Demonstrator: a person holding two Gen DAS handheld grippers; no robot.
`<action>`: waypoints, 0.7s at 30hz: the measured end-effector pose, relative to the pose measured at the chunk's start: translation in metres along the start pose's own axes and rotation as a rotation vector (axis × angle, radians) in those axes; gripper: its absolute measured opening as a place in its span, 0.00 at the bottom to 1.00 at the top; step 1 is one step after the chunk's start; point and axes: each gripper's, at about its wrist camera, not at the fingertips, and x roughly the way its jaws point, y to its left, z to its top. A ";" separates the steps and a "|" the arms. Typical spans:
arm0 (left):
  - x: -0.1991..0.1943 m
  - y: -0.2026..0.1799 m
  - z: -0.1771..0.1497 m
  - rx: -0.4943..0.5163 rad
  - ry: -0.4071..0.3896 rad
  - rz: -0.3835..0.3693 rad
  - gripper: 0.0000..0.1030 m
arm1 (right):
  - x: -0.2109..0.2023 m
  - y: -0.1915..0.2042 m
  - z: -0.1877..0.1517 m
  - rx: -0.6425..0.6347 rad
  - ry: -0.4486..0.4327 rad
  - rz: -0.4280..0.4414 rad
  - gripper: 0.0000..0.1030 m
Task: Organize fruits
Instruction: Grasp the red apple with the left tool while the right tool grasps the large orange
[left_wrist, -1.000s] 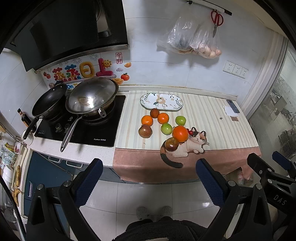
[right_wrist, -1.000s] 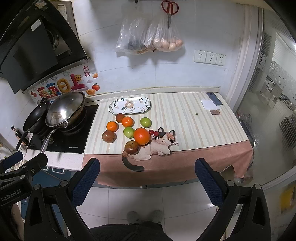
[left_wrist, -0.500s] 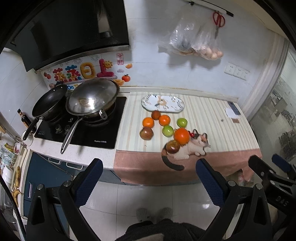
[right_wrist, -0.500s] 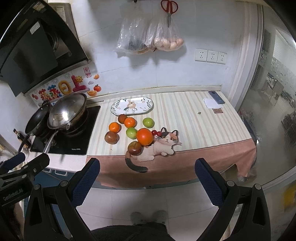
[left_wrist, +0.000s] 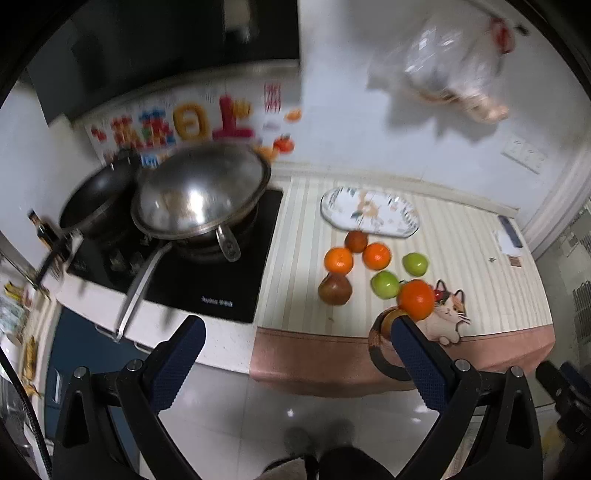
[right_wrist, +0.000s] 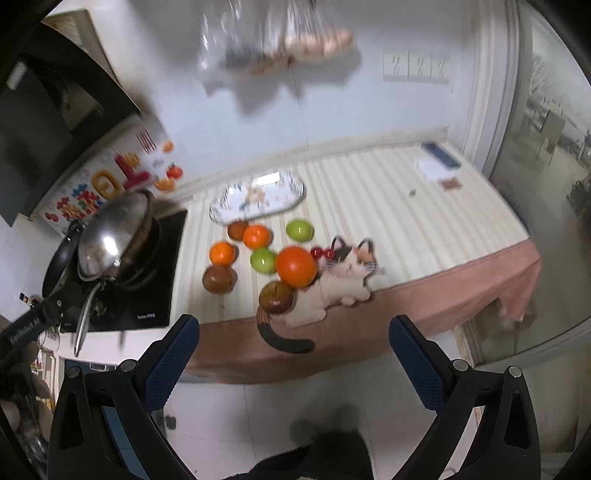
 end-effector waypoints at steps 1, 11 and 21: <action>0.011 0.002 0.002 -0.010 0.023 -0.003 1.00 | 0.012 -0.001 0.002 0.007 0.018 0.000 1.00; 0.156 -0.004 0.031 -0.112 0.361 -0.083 1.00 | 0.162 -0.017 0.049 0.040 0.200 0.041 1.00; 0.288 -0.019 0.033 -0.299 0.662 -0.151 0.96 | 0.315 -0.012 0.082 -0.045 0.441 0.075 1.00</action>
